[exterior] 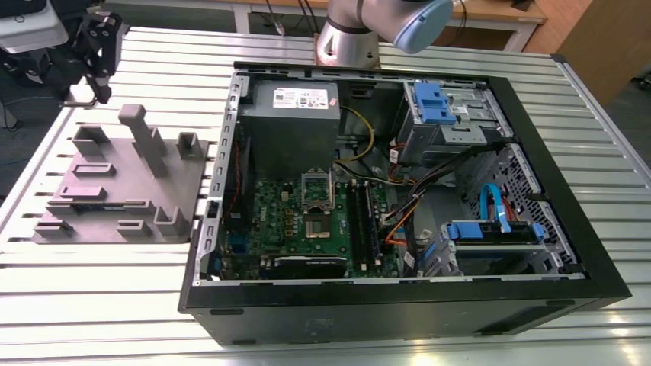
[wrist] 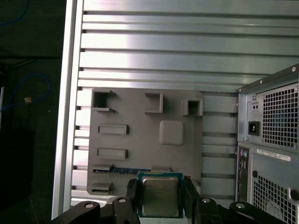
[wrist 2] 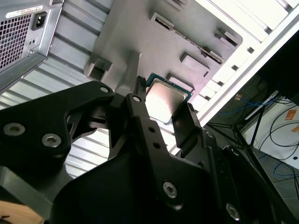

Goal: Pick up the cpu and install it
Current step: 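Pick up the cpu and move it towards the insertion slot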

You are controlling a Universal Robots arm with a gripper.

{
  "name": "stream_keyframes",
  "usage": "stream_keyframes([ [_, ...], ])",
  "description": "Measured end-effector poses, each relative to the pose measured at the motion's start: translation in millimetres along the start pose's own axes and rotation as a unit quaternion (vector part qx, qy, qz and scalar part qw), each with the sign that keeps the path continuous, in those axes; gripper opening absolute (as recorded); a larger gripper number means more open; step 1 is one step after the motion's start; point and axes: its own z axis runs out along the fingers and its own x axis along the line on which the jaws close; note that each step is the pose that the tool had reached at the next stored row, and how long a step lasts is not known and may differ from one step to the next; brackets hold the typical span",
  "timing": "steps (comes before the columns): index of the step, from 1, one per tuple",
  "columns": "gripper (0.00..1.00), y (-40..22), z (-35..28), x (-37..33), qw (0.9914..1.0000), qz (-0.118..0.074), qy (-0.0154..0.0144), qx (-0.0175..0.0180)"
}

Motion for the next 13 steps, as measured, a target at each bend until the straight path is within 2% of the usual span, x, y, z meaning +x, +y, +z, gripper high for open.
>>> stream_keyframes([
  [13, 0.47, -0.4, -0.6, -12.0, 1.00000, 0.000, 0.0000, 0.0001],
])
